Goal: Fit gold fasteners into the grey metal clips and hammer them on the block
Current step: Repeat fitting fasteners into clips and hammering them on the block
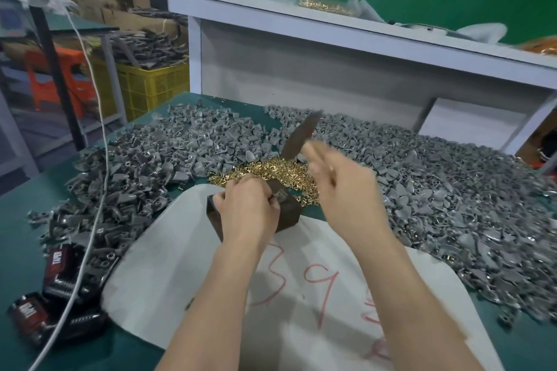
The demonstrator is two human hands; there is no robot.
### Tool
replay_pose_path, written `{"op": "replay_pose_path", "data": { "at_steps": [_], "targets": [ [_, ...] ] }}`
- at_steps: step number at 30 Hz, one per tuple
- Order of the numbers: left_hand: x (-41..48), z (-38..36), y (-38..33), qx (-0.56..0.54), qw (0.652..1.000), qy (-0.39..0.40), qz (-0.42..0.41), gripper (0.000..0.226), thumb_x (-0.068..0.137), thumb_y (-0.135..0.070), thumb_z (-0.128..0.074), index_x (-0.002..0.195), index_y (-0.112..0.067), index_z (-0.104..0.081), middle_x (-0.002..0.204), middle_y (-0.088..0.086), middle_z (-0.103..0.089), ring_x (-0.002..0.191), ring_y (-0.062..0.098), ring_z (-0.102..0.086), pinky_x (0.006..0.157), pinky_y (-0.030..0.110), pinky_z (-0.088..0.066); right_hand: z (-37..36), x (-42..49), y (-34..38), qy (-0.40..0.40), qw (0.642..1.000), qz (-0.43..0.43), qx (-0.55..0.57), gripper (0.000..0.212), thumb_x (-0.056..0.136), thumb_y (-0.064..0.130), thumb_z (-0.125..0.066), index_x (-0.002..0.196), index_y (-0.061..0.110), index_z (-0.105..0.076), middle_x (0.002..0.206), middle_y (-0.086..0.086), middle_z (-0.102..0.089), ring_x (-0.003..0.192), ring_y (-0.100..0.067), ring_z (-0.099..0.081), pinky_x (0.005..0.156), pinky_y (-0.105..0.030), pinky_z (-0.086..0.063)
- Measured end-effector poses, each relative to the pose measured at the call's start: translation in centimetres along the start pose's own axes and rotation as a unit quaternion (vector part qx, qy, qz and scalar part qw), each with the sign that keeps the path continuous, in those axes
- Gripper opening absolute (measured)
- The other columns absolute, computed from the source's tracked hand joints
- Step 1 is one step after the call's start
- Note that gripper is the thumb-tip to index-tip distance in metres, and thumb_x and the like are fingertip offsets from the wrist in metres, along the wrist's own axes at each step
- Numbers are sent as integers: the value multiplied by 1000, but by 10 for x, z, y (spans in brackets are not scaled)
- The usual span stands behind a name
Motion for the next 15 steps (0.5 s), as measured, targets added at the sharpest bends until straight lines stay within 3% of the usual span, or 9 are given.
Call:
{"op": "replay_pose_path", "data": {
  "at_steps": [2,5,6,10,13,15],
  "targets": [
    [0,-1,1,1,1000,1,5,13,88,-24,-58,79,-23,-68,99,-4,-60,104,24,-45,77,33,-21,-2,-5,1,-10,1000,6,17,36,97,35,-47,134,35,-50,117,-1,-67,101,-19,-64,88,-22,-44],
    [1,0,-1,11,1000,-4,-2,11,88,-27,-58,86,-24,-69,101,-2,-61,106,25,-47,77,34,-22,-37,-19,-7,149,987,-11,-53,38,97,33,-47,134,37,-48,119,-3,-66,107,-26,-62,92,-37,-49],
    [1,0,-1,9,1000,-5,0,11,88,-27,-58,87,-24,-69,102,-2,-61,107,25,-47,78,34,-23,-35,-15,-8,143,988,-15,-58,38,97,33,-47,134,38,-47,119,-1,-66,107,-27,-62,91,-38,-50],
    [1,-1,1,-3,1000,-8,9,11,88,-25,-59,84,-24,-69,102,-3,-61,107,24,-46,78,33,-21,-2,-11,-4,-21,1000,13,6,36,98,35,-45,133,37,-50,115,-3,-68,99,-24,-64,88,-34,-50],
    [0,0,0,9,1000,-8,3,11,88,-25,-58,87,-22,-69,101,-2,-61,106,25,-46,77,34,-22,-30,-19,-9,114,992,-10,-51,36,98,36,-44,134,38,-47,111,-7,-68,95,-29,-64,86,-40,-52],
    [0,0,0,13,1000,-6,2,12,88,-25,-57,87,-22,-69,101,-1,-61,106,26,-47,76,34,-22,-33,-13,-14,151,986,-5,-72,37,97,32,-46,133,37,-48,109,-5,-68,95,-29,-63,85,-39,-51]
  ]
}}
Point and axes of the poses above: each hand's wrist, its own x-axis towards the middle knuckle, its own z-axis out of the back of the hand, y = z × x, the point moved 8 cm from there along x, towards the middle knuckle
